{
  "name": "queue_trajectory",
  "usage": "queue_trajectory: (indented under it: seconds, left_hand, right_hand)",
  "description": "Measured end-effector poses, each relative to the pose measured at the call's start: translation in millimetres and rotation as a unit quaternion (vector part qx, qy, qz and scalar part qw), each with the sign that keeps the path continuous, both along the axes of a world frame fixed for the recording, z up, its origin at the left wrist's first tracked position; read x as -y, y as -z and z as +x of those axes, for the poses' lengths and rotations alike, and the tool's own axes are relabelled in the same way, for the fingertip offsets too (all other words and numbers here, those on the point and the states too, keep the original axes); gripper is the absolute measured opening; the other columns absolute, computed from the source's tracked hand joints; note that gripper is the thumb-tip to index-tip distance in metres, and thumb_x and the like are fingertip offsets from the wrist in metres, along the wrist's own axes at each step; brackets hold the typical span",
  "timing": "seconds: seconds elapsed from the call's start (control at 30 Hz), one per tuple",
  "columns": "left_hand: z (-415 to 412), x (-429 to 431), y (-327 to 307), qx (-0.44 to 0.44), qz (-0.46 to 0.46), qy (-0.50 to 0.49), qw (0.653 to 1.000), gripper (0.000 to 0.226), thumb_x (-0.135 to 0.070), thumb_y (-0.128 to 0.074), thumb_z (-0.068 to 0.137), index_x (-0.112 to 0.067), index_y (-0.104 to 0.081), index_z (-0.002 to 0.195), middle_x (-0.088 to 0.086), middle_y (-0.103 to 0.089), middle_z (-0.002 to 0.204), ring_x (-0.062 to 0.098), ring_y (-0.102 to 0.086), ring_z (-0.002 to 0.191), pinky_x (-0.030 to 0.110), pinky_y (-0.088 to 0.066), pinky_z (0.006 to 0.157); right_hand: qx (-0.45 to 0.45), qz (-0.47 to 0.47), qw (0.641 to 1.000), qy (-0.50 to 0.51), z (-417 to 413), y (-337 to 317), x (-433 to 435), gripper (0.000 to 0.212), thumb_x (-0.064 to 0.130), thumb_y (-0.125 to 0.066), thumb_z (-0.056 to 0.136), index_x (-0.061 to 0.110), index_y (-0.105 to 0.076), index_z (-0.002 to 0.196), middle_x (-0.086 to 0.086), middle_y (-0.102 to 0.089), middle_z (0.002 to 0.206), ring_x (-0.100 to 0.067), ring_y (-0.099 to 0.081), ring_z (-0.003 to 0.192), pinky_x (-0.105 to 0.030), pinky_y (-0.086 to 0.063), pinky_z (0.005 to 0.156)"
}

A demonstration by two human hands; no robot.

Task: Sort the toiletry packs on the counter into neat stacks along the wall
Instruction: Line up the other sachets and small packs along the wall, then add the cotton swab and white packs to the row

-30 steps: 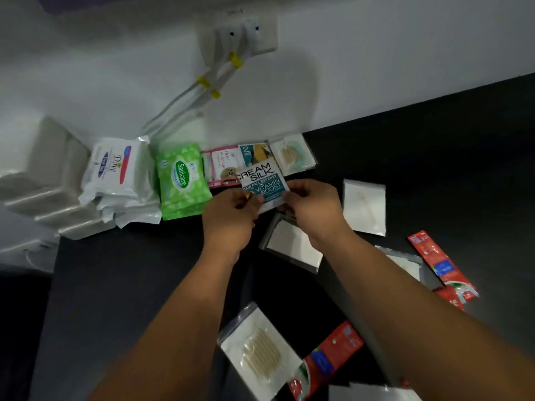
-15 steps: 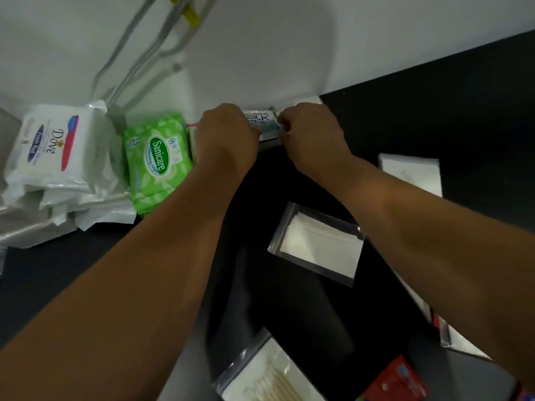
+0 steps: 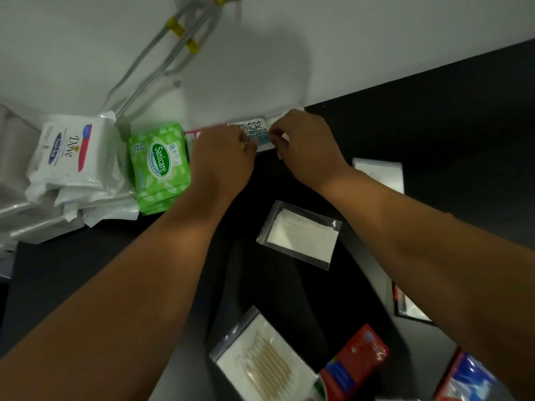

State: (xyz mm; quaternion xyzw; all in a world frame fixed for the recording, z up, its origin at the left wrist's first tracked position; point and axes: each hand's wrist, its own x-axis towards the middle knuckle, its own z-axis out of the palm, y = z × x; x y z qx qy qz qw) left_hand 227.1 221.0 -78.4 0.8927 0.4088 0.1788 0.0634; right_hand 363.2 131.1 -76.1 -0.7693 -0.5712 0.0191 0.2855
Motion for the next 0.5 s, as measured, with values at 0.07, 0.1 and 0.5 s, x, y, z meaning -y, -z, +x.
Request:
queue_trajectory:
  seconds: [0.07, 0.1, 0.5]
  left_hand:
    - [-11.7, 22.1, -14.3, 0.038, -0.03, 0.007, 0.999, 0.043, -0.043, -0.046, 0.1, -0.01, -0.071, 0.089, 0.013, -0.072, 0.088, 0.034, -0.065, 0.088, 0.037, -0.045, 0.077]
    - [-17.6, 36.9, -22.2, 0.045, -0.066, 0.003, 0.997, 0.048, -0.044, -0.043, 0.102, -0.01, -0.071, 0.085, 0.012, -0.071, 0.082, 0.033, -0.065, 0.083, 0.037, -0.045, 0.074]
    - [-63.6, 204.9, -35.5, 0.047, -0.207, -0.073, 0.974, 0.045, -0.04, -0.04, 0.104, -0.018, -0.047, 0.065, 0.0, -0.048, 0.056, 0.027, -0.054, 0.057, 0.034, -0.037, 0.055]
  right_hand:
    - [-0.038, -0.013, 0.999, 0.013, -8.5, -17.4, 23.8, 0.022, 0.025, -0.057, 0.098, 0.01, -0.073, 0.099, -0.007, -0.068, 0.097, -0.02, -0.061, 0.088, -0.032, -0.047, 0.082]
    - [-0.052, -0.023, 0.998, 0.02, -13.4, -26.0, 40.1, 0.023, 0.028, -0.058, 0.097, 0.01, -0.073, 0.098, -0.007, -0.069, 0.095, -0.02, -0.062, 0.087, -0.031, -0.047, 0.081]
    - [-0.14, -0.073, 0.987, -0.029, -40.5, -35.4, 185.8, 0.032, 0.045, -0.063, 0.091, 0.02, -0.063, 0.07, 0.008, -0.058, 0.065, -0.01, -0.055, 0.062, -0.029, -0.046, 0.061]
